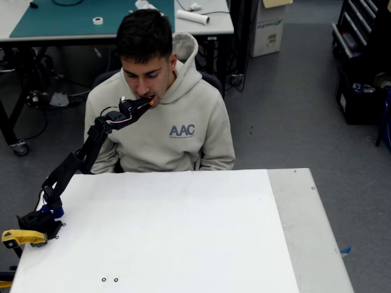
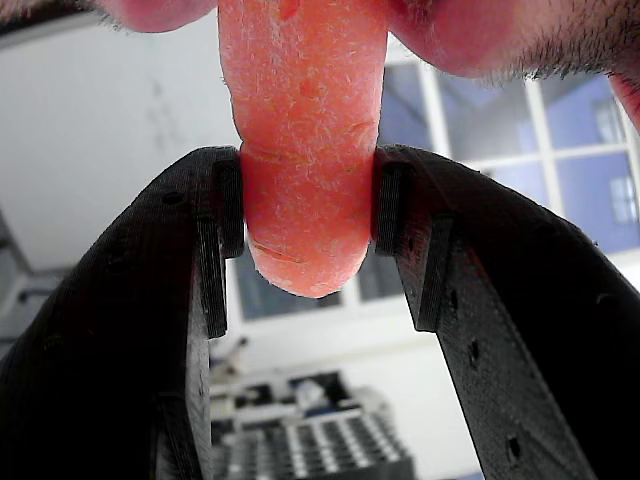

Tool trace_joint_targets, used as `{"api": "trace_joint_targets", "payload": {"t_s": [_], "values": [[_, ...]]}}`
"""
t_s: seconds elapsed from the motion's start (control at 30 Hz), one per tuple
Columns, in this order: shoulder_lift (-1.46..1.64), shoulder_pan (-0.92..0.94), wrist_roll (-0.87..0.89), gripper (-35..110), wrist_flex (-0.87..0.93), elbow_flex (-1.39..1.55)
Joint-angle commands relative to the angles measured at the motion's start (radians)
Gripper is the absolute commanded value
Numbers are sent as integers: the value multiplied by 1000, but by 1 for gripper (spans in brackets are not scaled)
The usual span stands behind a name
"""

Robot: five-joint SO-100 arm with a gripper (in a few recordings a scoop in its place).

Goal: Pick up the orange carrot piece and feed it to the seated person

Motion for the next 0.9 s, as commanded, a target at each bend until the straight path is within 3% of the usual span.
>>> {"api": "trace_joint_targets", "payload": {"t_s": [0.0, 0.33, 0.87], "values": [[146, 15, -11, 2, 2, -91], [152, 26, -11, 31, -6, -92], [147, 152, -11, 29, 5, -84]]}}
